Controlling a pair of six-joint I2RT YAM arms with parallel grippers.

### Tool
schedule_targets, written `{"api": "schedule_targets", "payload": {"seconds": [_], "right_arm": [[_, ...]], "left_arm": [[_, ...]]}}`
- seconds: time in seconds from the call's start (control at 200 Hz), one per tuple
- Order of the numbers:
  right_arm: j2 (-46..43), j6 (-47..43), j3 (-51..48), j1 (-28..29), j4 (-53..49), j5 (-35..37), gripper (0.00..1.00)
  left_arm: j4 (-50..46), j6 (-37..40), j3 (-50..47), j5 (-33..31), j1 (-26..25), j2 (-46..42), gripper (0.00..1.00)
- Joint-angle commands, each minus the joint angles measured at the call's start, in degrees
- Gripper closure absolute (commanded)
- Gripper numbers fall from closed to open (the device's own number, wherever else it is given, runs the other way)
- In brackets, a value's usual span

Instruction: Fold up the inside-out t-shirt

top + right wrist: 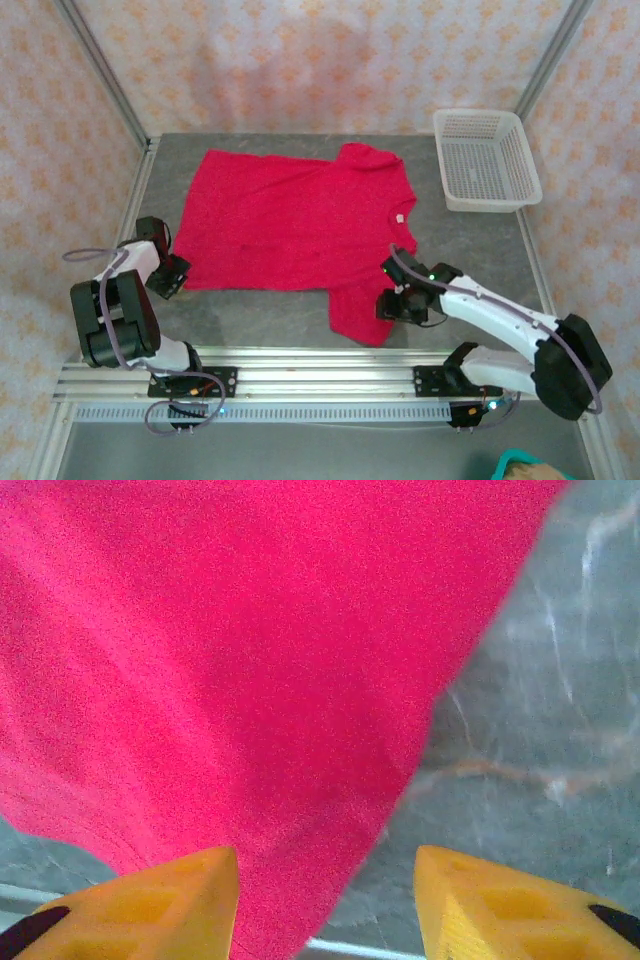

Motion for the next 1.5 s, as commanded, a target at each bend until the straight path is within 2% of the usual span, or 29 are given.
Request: {"api": "schedule_targets", "payload": {"seconds": [0.0, 0.11, 0.18, 0.24, 0.295, 0.365, 0.465, 0.585, 0.706, 0.816, 0.976, 1.131, 1.296, 1.496], "right_arm": [[-2.8, 5.1, -2.5, 2.0, -1.3, -0.7, 0.5], [-1.9, 7.3, -4.4, 3.1, 4.4, -2.3, 0.44], [0.7, 8.5, -5.2, 3.1, 9.3, -1.5, 0.45], [4.3, 9.2, -4.8, 3.1, 13.6, 0.0, 0.61], [8.7, 8.6, -2.5, 2.9, 15.0, 1.9, 0.86], [14.0, 6.2, 2.7, 2.0, 13.6, 3.8, 1.0], [19.5, 2.6, 10.0, 0.5, 11.0, 5.3, 1.0], [22.6, -0.4, 14.0, -1.0, 9.9, 6.1, 1.0], [21.6, -2.8, 15.9, -2.7, 8.6, 8.5, 1.0], [16.0, -5.5, 18.8, -5.0, 8.4, 12.4, 1.0], [4.4, -11.2, 27.3, -6.5, 8.6, 19.6, 1.0], [-5.4, -15.7, 38.0, -6.5, 7.4, 20.0, 1.0], [-9.9, -17.4, 51.5, -6.6, 0.9, 18.5, 1.0], [-13.9, -19.9, 62.4, -6.5, -3.3, 20.0, 1.0]], "left_arm": [[-0.1, -1.0, 1.3, 1.1, 0.4, -3.0, 0.96], [-1.3, -0.7, 2.4, 1.9, 0.3, -3.8, 0.96], [-1.6, -0.6, 2.6, 2.6, 0.3, -4.6, 0.96], [-1.9, -0.7, 2.5, 2.9, 0.3, -5.4, 0.96], [-1.8, -0.8, 2.5, 3.2, 0.3, -5.9, 0.96], [-1.8, -0.8, 2.3, 3.4, 0.2, -6.2, 0.96], [-2.1, -0.6, 2.5, 3.6, 0.1, -6.1, 0.96], [-2.5, -0.3, 3.4, 3.8, 0.1, -5.8, 0.99], [-2.9, -0.6, 4.6, 4.6, 0.1, -6.9, 1.0], [-3.5, -2.1, 8.0, 6.4, 0.2, -8.7, 1.0], [-6.5, -5.1, 18.4, 9.1, 0.2, -15.6, 1.0], [-11.4, -6.2, 32.5, 7.3, 0.2, -24.5, 1.0], [-14.3, -6.4, 46.0, 6.0, 0.2, -30.3, 1.0], [-18.2, -5.1, 60.7, 4.4, 0.2, -31.9, 1.0]]}}
